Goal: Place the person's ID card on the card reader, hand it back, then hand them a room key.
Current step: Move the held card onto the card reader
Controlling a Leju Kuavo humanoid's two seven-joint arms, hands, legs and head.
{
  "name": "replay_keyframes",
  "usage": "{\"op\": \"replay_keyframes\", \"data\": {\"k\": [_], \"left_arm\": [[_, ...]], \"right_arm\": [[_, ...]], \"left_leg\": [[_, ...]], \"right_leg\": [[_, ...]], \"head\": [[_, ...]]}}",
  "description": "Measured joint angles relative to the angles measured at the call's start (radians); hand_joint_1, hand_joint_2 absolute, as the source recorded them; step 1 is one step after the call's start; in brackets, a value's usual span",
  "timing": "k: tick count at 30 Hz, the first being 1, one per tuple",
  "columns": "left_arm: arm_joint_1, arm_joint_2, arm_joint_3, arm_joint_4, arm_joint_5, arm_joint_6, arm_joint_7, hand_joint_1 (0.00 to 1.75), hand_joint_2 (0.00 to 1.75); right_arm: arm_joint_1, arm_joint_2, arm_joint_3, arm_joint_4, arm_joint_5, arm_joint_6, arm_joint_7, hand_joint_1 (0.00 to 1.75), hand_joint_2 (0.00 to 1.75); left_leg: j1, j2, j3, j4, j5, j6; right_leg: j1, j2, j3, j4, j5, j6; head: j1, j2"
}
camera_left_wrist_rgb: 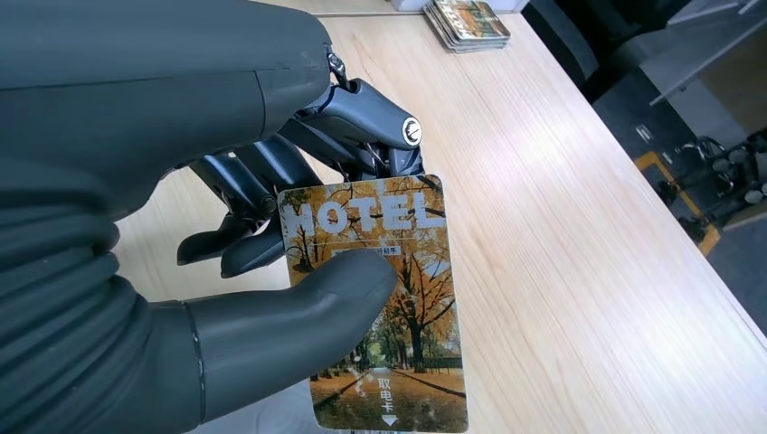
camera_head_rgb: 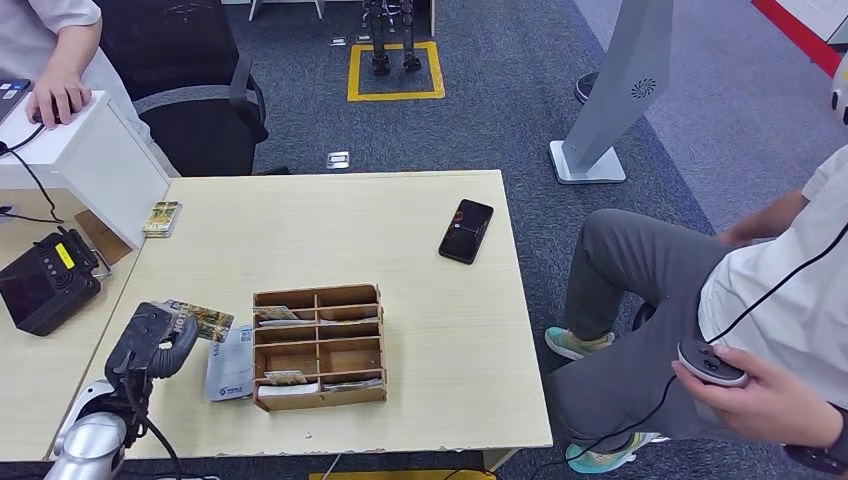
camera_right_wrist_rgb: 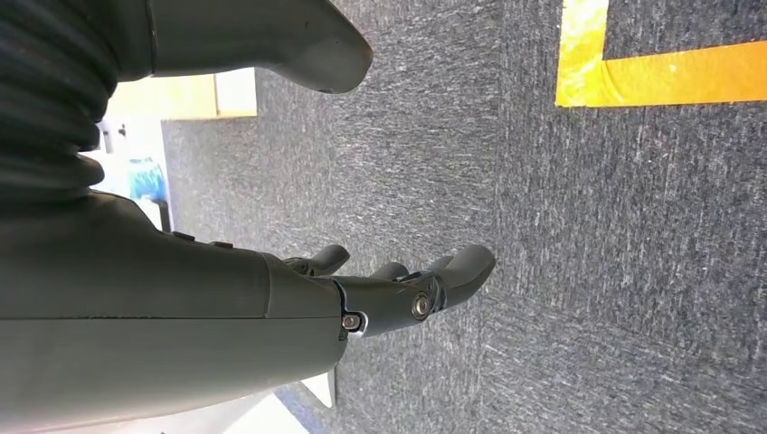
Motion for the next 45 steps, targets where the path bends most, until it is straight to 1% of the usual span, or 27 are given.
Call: {"op": "replay_keyframes", "data": {"k": [7,16,19,23,26,35,45], "left_arm": [[0.036,-0.001,0.0,-0.05,-0.014,-0.024,0.001,1.75,1.75],[0.053,-0.002,0.0,-0.075,-0.038,-0.034,0.01,1.75,1.75],[0.053,-0.004,-0.001,-0.075,-0.064,-0.026,0.016,1.75,1.75],[0.053,-0.01,-0.007,-0.075,-0.133,0.015,0.017,1.75,1.75],[0.053,-0.014,-0.009,-0.075,-0.155,0.029,0.018,1.75,1.75],[0.054,-0.037,-0.009,-0.049,-0.243,0.049,0.02,1.75,1.75],[0.053,-0.052,-0.009,-0.017,-0.272,0.045,0.02,1.75,1.75]], "right_arm": [[0.0,0.002,-0.009,-0.001,0.0,0.0,-0.002,0.0,1.75],[0.0,0.005,-0.02,-0.001,0.001,0.001,0.001,0.0,1.75],[0.0,0.007,-0.023,-0.002,0.001,0.001,0.001,0.0,1.75],[-0.001,0.008,-0.025,-0.003,0.001,0.002,0.0,0.0,1.75],[-0.001,0.01,-0.025,-0.004,0.001,0.003,0.0,0.0,1.75],[-0.001,0.012,-0.025,-0.008,0.001,0.01,-0.001,0.0,1.75],[-0.002,0.012,-0.025,-0.009,0.001,0.009,0.0,0.0,1.75]], "left_leg": [[0.0,0.0,0.0,0.0,0.0,0.0],[0.0,0.0,0.0,0.0,0.0,0.0],[0.0,0.0,0.0,0.0,0.0,0.0],[0.0,0.0,0.0,0.0,0.0,0.0],[0.0,0.0,0.0,0.0,0.0,0.0],[0.0,0.0,0.0,0.0,0.0,0.0],[0.0,0.0,0.0,0.0,0.0,0.0]], "right_leg": [[0.0,0.0,0.0,0.0,0.0,0.0],[0.0,0.0,0.0,0.0,0.0,0.0],[0.0,0.0,0.0,0.0,0.0,0.0],[0.0,0.0,0.0,0.0,0.0,0.0],[0.0,0.0,0.0,0.0,0.0,0.0],[0.0,0.0,0.0,0.0,0.0,0.0],[0.0,0.0,0.0,0.0,0.0,0.0]], "head": [[0.0,0.0],[0.0,0.0],[0.0,0.0],[0.0,0.0],[0.0,0.0],[0.0,0.0],[0.0,0.0]]}}
